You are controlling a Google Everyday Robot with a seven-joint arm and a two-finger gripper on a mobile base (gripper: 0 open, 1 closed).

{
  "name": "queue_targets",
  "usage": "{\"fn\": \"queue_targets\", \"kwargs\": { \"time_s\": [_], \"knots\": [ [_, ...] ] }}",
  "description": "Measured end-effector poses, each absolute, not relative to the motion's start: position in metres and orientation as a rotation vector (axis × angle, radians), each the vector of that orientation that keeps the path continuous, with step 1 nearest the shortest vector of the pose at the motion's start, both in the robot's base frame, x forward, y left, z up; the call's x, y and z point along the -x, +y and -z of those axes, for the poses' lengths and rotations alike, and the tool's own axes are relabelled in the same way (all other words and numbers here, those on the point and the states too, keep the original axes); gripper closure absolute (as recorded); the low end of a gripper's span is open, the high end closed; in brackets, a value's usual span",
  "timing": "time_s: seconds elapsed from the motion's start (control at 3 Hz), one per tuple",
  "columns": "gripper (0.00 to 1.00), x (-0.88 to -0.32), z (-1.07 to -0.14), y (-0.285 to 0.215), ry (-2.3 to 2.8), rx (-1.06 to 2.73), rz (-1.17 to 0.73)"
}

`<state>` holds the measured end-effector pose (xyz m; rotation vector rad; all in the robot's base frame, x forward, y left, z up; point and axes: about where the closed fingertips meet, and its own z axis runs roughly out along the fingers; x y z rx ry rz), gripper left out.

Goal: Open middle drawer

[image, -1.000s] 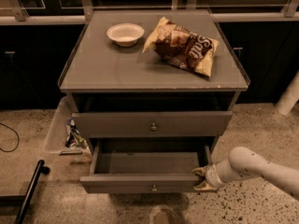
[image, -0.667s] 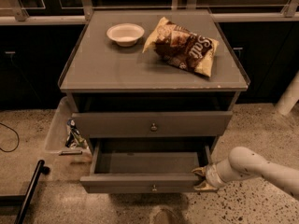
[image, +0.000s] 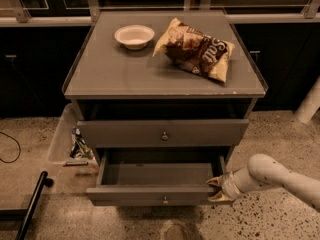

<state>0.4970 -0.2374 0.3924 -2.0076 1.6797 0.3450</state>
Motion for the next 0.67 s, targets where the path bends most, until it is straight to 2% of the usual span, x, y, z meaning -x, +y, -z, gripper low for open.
{"fn": "queue_targets", "kwargs": {
  "time_s": [0.33, 0.67],
  "knots": [
    [1.0, -0.489, -0.393, -0.238, 1.672, 2.017, -0.352],
    [1.0, -0.478, -0.394, -0.24, 1.663, 2.026, -0.354]
  ]
}}
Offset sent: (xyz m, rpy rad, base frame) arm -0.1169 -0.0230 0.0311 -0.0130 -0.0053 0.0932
